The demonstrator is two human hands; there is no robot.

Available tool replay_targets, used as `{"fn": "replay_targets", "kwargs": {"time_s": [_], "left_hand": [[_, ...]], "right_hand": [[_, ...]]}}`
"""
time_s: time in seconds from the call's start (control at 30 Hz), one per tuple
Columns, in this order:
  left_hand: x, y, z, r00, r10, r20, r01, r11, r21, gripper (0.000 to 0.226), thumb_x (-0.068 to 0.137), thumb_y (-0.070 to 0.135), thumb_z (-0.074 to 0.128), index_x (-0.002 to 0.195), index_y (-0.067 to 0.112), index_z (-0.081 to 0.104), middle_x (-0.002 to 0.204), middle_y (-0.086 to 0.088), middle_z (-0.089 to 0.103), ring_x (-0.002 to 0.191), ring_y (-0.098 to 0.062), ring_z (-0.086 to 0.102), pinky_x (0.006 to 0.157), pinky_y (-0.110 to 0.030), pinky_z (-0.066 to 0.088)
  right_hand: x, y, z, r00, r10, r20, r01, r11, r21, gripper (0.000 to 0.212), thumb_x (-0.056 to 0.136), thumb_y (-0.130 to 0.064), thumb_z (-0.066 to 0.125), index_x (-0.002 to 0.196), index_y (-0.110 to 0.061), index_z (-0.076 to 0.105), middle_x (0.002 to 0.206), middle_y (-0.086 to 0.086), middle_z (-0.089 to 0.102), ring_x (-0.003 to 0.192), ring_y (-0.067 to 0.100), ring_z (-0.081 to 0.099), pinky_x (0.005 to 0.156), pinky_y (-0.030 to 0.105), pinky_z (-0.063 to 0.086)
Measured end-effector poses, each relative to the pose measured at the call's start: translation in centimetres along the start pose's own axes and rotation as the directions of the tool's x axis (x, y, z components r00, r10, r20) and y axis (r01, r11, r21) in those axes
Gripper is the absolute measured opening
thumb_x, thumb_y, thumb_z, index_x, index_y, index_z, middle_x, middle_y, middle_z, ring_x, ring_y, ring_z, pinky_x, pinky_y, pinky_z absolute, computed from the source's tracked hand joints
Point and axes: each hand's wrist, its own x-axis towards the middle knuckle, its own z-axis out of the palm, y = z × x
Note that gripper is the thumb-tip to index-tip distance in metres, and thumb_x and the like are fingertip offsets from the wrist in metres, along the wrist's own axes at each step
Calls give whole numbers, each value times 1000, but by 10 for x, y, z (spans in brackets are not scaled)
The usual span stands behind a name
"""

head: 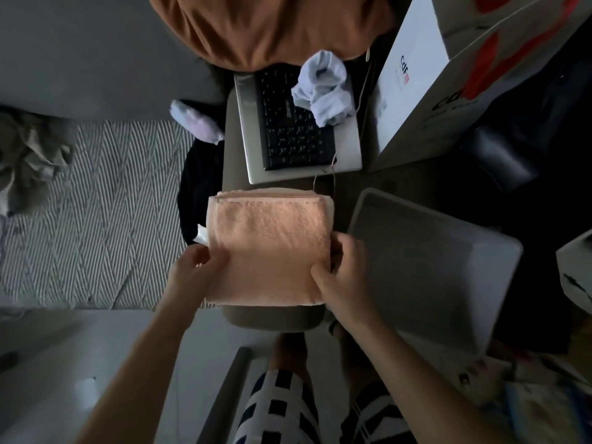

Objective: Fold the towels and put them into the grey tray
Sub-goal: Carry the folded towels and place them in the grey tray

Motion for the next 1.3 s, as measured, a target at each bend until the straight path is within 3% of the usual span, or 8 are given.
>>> {"fn": "replay_targets", "kwargs": {"time_s": [0.3,0.5,0.57,0.7,0.83,1.07,1.17,1.3], "left_hand": [[-8,9,10,991,18,-130,10,977,214,47,79,61,60,87,15,55,81,1,61,73,-14,57,57,-29,41],[-12,12,10,993,65,-97,-47,982,182,58,67,67,55,96,17,56,87,7,60,77,-12,56,59,-30,42],[-14,14,9,993,45,-110,-27,986,162,59,68,65,57,108,21,55,89,13,56,80,-10,55,60,-27,38],[-19,9,11,996,-50,-67,59,990,129,63,65,69,58,101,16,56,88,6,60,82,-17,60,75,-40,51],[-25,2,7,998,8,-55,-2,994,106,53,71,65,59,94,18,61,92,-1,65,85,-23,63,68,-36,48],[-29,-5,-29,981,24,192,33,958,-286,43,72,42,74,108,20,70,104,-6,76,96,-29,73,83,-47,56],[-33,3,-27,962,74,262,17,945,-328,40,72,28,74,108,13,69,105,-10,75,99,-34,72,74,-45,58],[-52,33,11,947,203,251,-96,920,-380,33,81,37,71,106,14,68,97,-4,76,87,-21,74,65,-34,60]], "right_hand": [[15,-27,-6,989,133,63,-141,978,156,20,75,-49,64,79,-30,61,74,-12,67,62,1,63,48,15,44],[-5,-35,8,983,143,119,-155,983,99,63,67,-55,67,120,-24,56,115,-7,58,104,12,60,89,39,55],[-5,-35,7,991,129,-43,-130,991,-13,60,73,-48,67,122,-17,53,122,1,49,107,18,55,91,40,54],[-12,-31,8,942,325,81,-332,938,99,60,80,-43,68,130,-16,48,120,1,57,102,17,61,86,39,57],[-34,-38,15,993,95,-71,-102,988,-115,40,85,-41,59,119,-21,53,109,-8,51,94,9,56,80,29,53],[-40,-46,4,900,327,288,-412,852,322,49,82,-56,60,119,-26,53,110,-7,63,98,12,63,83,37,56],[-35,-34,-13,909,306,285,-400,831,385,29,76,-42,63,103,-30,62,100,-6,70,90,13,68,71,31,57],[-46,-1,-55,917,337,214,-397,815,422,53,55,-41,64,106,-27,65,93,-7,73,82,8,71,63,26,55]]}}
